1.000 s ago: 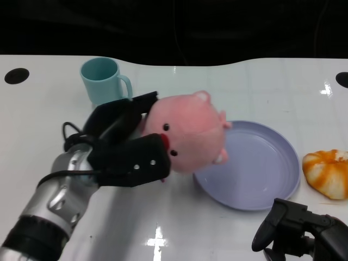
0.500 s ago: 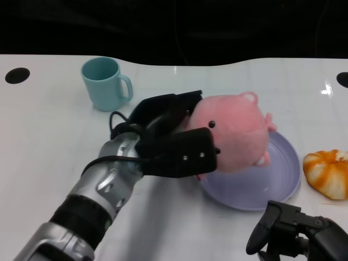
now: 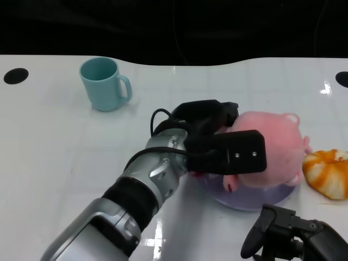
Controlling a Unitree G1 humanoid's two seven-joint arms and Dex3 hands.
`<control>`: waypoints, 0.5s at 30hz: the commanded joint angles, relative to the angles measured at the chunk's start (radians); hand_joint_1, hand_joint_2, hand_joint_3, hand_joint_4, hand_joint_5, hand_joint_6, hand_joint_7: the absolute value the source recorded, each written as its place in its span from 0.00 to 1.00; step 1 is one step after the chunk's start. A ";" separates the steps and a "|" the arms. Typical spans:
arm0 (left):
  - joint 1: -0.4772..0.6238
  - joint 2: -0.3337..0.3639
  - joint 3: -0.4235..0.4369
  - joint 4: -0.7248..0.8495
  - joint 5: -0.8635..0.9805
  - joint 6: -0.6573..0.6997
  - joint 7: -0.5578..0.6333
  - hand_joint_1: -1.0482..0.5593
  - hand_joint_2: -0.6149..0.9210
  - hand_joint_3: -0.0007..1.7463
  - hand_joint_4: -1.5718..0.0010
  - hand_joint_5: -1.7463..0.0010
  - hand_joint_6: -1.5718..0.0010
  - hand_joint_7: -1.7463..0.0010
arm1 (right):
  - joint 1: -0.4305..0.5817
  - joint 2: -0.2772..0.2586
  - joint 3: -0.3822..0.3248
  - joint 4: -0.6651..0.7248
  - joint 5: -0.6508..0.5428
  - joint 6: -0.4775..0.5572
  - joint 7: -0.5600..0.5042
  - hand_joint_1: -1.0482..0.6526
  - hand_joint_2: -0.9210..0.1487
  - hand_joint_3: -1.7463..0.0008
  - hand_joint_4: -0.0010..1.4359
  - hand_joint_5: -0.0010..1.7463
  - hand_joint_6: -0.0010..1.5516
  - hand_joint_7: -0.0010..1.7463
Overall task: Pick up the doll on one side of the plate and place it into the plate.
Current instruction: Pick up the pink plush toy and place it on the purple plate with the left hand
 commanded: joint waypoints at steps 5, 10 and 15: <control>-0.077 -0.031 0.009 0.054 -0.030 0.045 -0.063 0.40 0.99 0.11 0.68 0.23 0.59 0.74 | 0.002 -0.005 0.005 -0.007 -0.003 -0.011 -0.008 0.50 0.34 0.38 0.46 0.99 0.39 0.80; -0.076 -0.008 -0.072 0.010 0.037 0.069 -0.112 0.16 1.00 0.20 0.88 0.82 0.81 0.99 | 0.001 -0.009 -0.002 -0.004 0.009 -0.014 0.001 0.50 0.35 0.38 0.46 0.98 0.39 0.81; -0.063 0.015 -0.100 -0.053 0.056 0.079 -0.135 0.05 1.00 0.30 1.00 0.94 0.96 1.00 | -0.001 -0.011 -0.009 -0.003 0.012 -0.008 0.004 0.50 0.35 0.38 0.46 0.98 0.39 0.81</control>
